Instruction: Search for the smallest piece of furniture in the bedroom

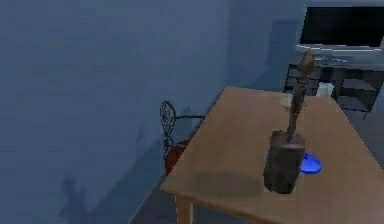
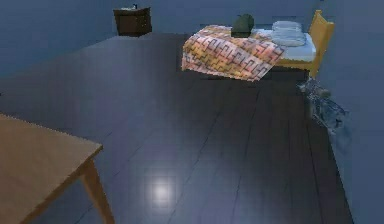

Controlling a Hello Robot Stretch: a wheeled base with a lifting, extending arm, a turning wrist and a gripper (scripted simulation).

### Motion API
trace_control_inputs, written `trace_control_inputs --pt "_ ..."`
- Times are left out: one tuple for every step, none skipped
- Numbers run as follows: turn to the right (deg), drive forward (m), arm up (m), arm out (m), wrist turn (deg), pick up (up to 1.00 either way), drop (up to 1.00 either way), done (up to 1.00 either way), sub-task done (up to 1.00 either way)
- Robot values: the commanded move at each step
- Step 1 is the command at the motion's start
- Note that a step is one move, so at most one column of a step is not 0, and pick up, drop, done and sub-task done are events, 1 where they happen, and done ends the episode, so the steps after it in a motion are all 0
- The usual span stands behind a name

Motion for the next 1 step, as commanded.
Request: trace_control_inputs --pt "0.0 1.00 0.00 0.00 0.0 0.00 0.00 0.00 0.00"
